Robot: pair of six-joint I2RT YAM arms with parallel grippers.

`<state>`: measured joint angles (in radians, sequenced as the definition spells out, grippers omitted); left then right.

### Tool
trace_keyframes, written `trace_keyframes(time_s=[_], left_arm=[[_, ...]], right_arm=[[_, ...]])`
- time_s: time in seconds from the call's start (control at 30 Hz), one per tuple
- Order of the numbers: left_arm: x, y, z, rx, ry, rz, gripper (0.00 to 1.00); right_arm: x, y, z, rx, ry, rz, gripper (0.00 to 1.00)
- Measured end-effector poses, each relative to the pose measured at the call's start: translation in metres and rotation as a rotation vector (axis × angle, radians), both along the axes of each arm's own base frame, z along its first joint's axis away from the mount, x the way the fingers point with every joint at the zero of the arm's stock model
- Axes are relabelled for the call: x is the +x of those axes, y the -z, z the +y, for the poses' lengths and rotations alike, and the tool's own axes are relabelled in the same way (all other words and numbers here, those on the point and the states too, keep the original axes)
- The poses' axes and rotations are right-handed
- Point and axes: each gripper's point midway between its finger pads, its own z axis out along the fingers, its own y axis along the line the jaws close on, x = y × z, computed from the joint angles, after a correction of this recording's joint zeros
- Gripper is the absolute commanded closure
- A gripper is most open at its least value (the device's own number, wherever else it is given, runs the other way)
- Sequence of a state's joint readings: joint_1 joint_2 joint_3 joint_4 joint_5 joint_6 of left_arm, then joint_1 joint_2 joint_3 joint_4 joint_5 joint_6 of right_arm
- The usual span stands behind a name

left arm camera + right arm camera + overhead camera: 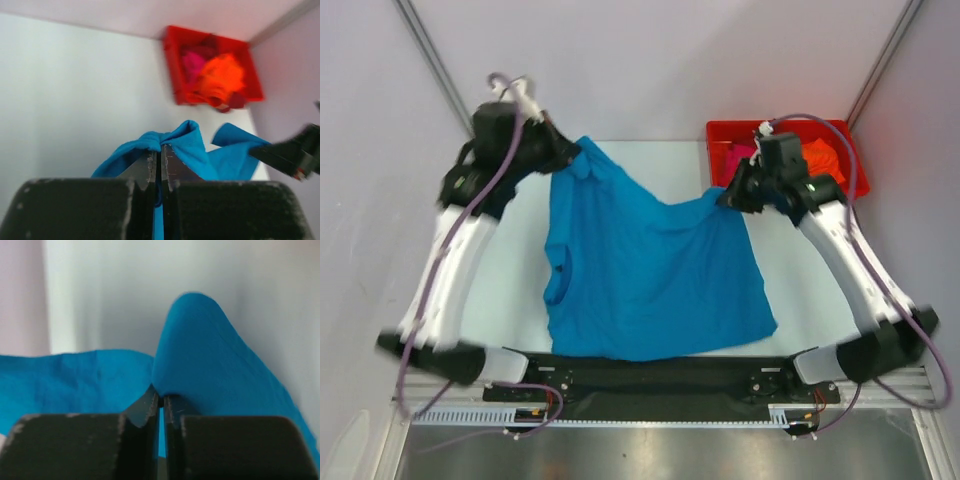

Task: Fold and stack the t-shirts
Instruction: Flatten the tshirt out

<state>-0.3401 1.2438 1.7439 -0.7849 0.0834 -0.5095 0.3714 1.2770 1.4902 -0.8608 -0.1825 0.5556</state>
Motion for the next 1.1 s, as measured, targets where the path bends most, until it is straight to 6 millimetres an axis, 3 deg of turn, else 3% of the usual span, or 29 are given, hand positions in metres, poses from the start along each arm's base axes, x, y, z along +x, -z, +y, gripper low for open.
trace_keyframes(time_s=[0.03,0.07,0.1,0.17,0.2,0.3,0.33,0.4,0.47,0.53,0.67,0.73,0.83,0.9,0.97,1.03,1.1], left_arm=[[0.026,0.014,0.001,0.022,-0.026,0.033,0.99],[0.060,0.040,0.003,0.054,-0.055,0.094,0.99],[0.090,0.062,0.008,0.080,-0.084,0.146,0.81],[0.142,0.100,0.023,0.123,-0.134,0.236,0.56],[0.171,0.113,0.032,0.140,-0.162,0.255,0.39],[0.233,0.127,0.055,0.160,-0.223,0.253,0.26],[0.246,0.124,0.062,0.162,-0.240,0.233,0.25],[0.247,0.119,0.071,0.168,-0.257,0.226,0.18],[0.229,0.113,0.071,0.175,-0.254,0.227,0.16],[0.190,0.114,0.064,0.188,-0.234,0.252,0.17],[0.079,0.142,0.033,0.214,-0.128,0.286,0.23],[0.027,0.170,0.025,0.215,-0.075,0.325,0.25],[-0.037,0.229,0.040,0.210,-0.078,0.436,0.28],[-0.071,0.264,0.049,0.208,-0.086,0.514,0.29],[-0.095,0.285,0.054,0.201,-0.089,0.568,0.27],[-0.115,0.289,0.057,0.180,-0.093,0.580,0.25],[-0.122,0.277,0.058,0.147,-0.099,0.534,0.24]], right_arm=[[0.024,0.017,0.000,-0.026,0.014,0.026,0.85],[0.046,0.035,-0.002,-0.052,0.031,0.053,0.64],[0.064,0.049,-0.004,-0.072,0.043,0.080,0.55],[0.097,0.070,-0.007,-0.115,0.047,0.110,0.43],[0.112,0.079,-0.008,-0.136,0.050,0.127,0.40],[0.144,0.079,-0.008,-0.167,0.050,0.116,0.35],[0.145,0.076,-0.007,-0.172,0.042,0.108,0.34],[0.134,0.070,-0.007,-0.188,0.024,0.111,0.32],[0.119,0.064,-0.005,-0.201,0.001,0.103,0.32],[0.089,0.064,-0.007,-0.208,-0.019,0.121,0.32],[0.005,0.085,-0.018,-0.202,-0.075,0.181,0.34],[-0.036,0.102,-0.025,-0.201,-0.102,0.217,0.34],[-0.080,0.126,-0.026,-0.172,-0.154,0.262,0.36],[-0.107,0.147,-0.020,-0.150,-0.198,0.315,0.36],[-0.125,0.162,-0.007,-0.139,-0.256,0.352,0.30],[-0.140,0.171,0.018,-0.121,-0.343,0.365,0.25],[-0.150,0.176,0.048,-0.104,-0.427,0.361,0.22]])
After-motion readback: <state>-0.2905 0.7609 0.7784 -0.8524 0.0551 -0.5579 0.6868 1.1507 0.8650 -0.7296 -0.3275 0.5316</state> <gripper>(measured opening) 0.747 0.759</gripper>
